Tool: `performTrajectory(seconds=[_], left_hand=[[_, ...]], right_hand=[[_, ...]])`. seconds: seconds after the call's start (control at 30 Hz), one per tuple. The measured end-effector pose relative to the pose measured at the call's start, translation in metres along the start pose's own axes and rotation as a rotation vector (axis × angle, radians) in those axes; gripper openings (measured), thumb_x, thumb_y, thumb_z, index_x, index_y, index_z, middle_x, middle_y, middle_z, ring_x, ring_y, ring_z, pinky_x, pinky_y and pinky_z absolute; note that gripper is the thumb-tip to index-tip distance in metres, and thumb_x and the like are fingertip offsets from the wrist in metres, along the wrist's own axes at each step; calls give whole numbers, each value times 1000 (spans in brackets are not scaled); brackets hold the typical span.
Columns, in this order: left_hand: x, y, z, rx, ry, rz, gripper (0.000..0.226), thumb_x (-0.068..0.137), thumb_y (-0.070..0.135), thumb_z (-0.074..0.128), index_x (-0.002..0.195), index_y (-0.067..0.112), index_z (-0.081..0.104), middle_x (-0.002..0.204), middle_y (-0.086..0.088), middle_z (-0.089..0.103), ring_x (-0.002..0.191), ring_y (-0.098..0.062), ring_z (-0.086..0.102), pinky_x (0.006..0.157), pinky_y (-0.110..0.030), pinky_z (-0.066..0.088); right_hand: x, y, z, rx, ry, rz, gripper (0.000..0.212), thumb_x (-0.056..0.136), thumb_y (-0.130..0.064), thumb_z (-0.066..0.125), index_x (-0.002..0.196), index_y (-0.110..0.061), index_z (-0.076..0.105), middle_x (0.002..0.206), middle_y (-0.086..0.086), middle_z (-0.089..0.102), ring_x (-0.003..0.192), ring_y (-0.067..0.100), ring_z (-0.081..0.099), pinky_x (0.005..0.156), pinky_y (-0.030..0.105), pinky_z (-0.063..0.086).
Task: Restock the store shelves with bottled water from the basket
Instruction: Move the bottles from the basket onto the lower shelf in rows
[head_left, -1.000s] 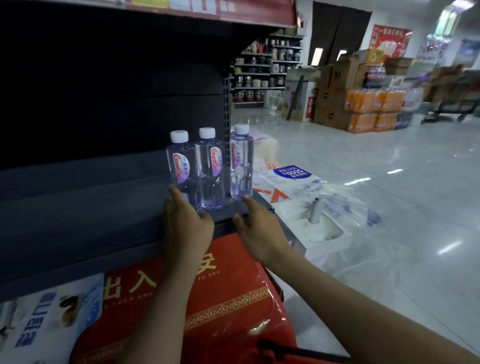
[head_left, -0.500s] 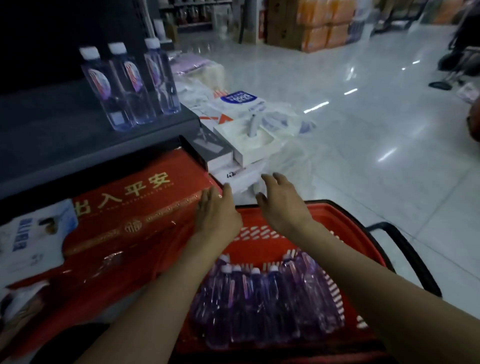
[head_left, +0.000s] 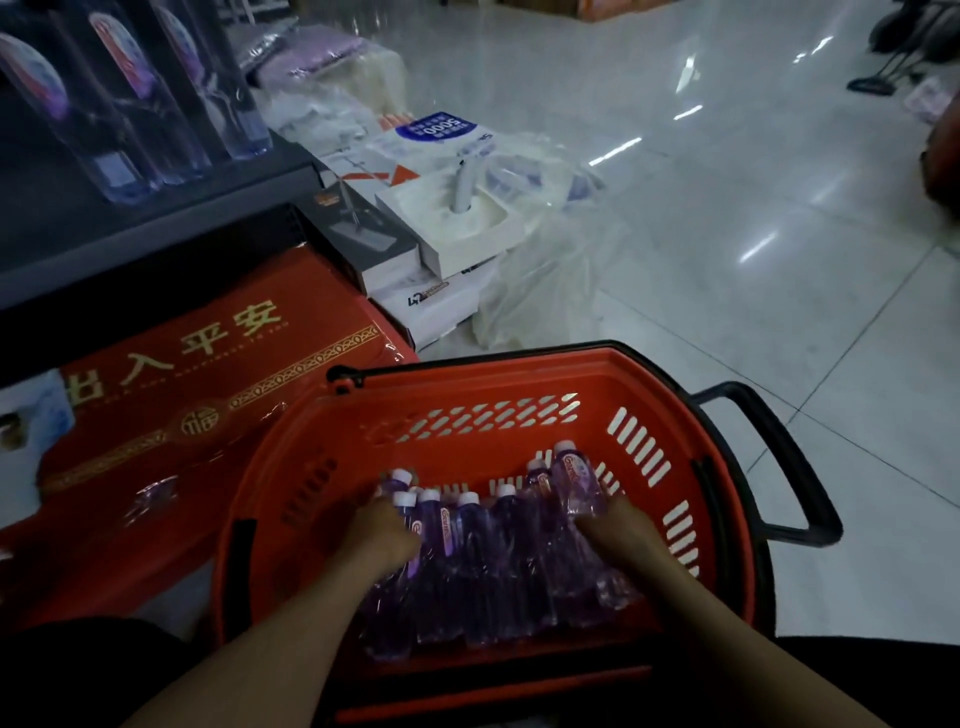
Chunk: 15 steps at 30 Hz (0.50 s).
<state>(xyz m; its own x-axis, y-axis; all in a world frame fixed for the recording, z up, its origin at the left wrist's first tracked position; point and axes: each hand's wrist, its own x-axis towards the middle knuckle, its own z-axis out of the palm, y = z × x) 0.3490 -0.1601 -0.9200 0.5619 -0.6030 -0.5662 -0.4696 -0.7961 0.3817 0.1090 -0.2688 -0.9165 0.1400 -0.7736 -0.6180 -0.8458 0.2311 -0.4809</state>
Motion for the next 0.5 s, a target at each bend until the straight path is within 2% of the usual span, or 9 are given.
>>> performTrajectory(seconds=[0.1,0.17,0.27,0.37,0.43,0.5], left_hand=[[6,-1,8,17,-49,49,106,58,20,81,151,21,29,152,-4,33,125,-24,50,99,-33,49],[7,0,11,23,-34,87,114,60,17,87,154,22,22,156,-1,27,134,-22,44,105,-32,44],[9,-2,12,32,8,165,100,74,10,80,155,20,21,151,-1,38,131,-19,47,98,-20,41],[15,-1,7,91,9,212,77,79,11,78,144,16,38,134,-4,54,104,-14,60,73,-8,42],[21,3,3,70,19,237,60,77,11,79,130,15,51,110,0,65,83,-5,66,58,-11,46],[25,12,-1,1,24,269,47,74,12,81,116,15,59,92,4,68,72,-5,67,58,-20,55]], right_hand=[[6,-2,4,9,-17,-12,44,94,-41,56,129,-15,53,115,10,67,99,26,67,91,41,55],[11,-2,5,-31,-31,1,36,91,-43,60,118,-20,57,106,5,68,92,22,67,87,41,56],[18,-5,3,-137,-69,49,23,88,-37,68,97,-19,58,90,1,64,79,15,64,80,33,58],[21,-14,4,-183,-155,59,26,86,-37,71,99,-17,61,93,1,62,82,14,62,73,27,55],[22,-17,9,-126,-218,41,32,84,-34,73,106,-15,62,99,3,66,85,16,67,66,26,55],[27,-13,19,-87,-228,-10,47,72,-30,82,112,-18,60,99,4,68,84,17,71,69,28,60]])
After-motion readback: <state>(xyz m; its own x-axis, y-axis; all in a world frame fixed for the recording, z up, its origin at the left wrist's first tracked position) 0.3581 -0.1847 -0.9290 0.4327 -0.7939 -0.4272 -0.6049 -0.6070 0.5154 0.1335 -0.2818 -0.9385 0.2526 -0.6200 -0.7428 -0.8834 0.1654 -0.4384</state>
